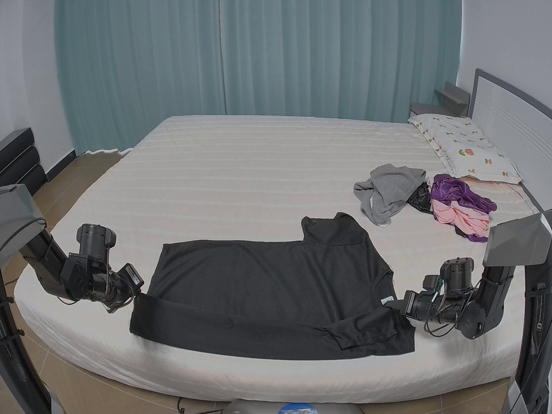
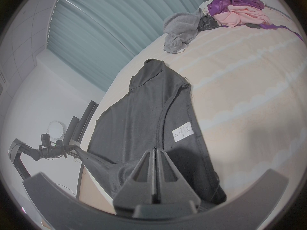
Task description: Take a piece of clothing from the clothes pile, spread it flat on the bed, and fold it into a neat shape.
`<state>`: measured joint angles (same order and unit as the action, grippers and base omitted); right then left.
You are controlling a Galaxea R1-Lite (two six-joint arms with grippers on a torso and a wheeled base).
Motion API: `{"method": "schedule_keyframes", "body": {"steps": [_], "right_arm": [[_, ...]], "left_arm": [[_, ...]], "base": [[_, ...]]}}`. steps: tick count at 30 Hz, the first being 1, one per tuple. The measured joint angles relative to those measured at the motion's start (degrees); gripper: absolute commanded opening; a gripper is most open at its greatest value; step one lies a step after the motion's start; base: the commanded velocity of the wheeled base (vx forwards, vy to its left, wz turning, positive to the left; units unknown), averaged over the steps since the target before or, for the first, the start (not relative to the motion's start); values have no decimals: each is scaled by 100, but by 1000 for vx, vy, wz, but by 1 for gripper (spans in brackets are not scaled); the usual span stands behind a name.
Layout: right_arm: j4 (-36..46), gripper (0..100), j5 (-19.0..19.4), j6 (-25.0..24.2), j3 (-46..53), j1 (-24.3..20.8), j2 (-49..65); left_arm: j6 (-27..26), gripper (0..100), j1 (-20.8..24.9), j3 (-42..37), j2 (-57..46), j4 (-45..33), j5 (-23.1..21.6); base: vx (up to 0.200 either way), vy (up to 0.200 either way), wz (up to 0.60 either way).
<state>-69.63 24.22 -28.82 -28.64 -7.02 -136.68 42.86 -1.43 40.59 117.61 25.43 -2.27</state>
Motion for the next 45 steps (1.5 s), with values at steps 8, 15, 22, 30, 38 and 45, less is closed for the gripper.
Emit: {"method": "schedule_keyframes", "body": {"steps": [8,15,22,30,38,45], "right_arm": [[-104,0,11,-5,243,80,137],[-522,0,38,-46,835,96,503],[-1042,0,65,-74,1574,162,903],[-1726,0,60,-57,2494,185,1320],[-1548,0,51,-46,2749,240,1690],[-879,0,65,5,2762,121,2274]], "left_arm": [[-15,0,-6,-9,-44,-22,4],[-41,0,-11,-160,-199,-28,13],[-33,0,-11,-413,-579,-30,24],[-33,0,-91,-695,-973,-20,39],[-55,0,-295,-1174,-1456,-12,9],[-138,0,-364,-1521,-1652,13,-11]], "base": [[0,0,0],[0,0,0],[0,0,0],[0,0,0],[0,0,0],[0,0,0]]}}
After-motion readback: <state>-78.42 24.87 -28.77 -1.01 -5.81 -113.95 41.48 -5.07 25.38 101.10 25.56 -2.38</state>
